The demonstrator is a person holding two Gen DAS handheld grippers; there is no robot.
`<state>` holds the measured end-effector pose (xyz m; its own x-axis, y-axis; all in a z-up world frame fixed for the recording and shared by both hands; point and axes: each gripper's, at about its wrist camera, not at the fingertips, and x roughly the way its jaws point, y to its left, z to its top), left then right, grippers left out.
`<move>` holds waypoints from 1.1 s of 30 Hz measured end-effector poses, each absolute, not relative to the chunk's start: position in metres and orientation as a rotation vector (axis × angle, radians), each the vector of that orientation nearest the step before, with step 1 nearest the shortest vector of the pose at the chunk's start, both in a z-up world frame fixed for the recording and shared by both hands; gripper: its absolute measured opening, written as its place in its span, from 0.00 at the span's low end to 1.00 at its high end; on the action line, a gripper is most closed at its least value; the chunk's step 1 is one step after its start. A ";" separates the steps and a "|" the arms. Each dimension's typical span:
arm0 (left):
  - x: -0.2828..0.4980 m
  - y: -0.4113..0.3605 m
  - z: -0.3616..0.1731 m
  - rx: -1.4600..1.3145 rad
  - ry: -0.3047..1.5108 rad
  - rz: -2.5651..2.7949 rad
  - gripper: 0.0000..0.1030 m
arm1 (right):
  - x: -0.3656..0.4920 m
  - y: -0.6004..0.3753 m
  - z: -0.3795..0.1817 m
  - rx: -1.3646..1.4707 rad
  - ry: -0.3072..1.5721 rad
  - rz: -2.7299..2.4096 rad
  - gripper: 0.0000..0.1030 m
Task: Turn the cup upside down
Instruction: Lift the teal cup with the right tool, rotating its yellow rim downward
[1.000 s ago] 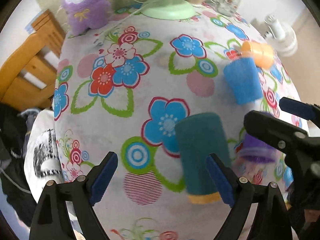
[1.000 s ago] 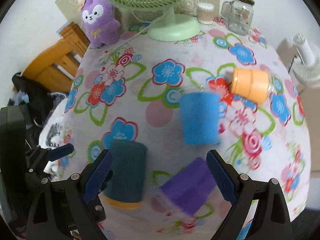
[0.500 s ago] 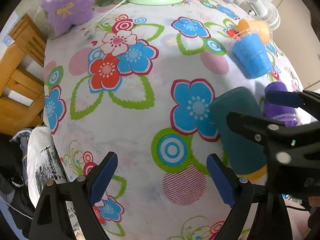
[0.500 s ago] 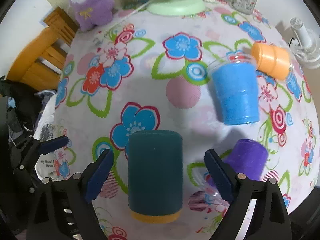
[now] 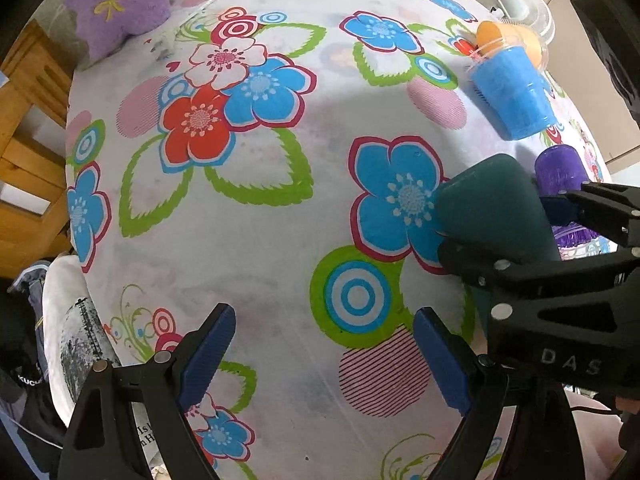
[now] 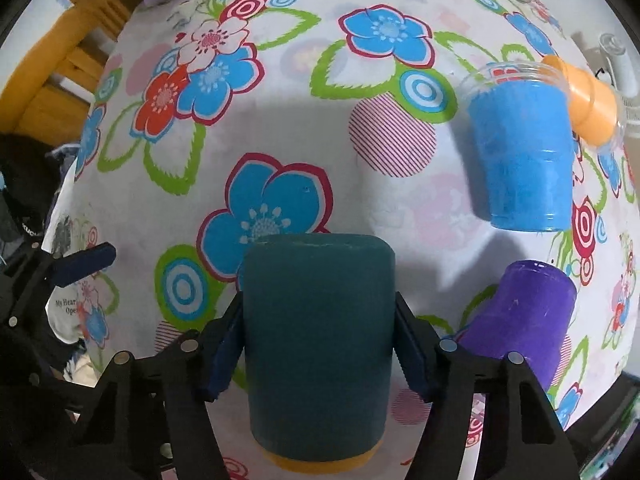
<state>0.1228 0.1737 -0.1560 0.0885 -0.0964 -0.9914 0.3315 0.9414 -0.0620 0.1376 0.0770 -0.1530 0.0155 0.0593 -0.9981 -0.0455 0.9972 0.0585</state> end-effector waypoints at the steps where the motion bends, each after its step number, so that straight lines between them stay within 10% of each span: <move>1: 0.123 0.174 -0.156 0.194 1.451 -0.324 0.89 | 0.137 0.077 -0.153 0.009 1.554 0.079 0.67; 33: 0.121 0.189 -0.100 0.156 1.305 -0.262 0.89 | 0.139 0.099 -0.072 -0.031 1.063 0.181 0.66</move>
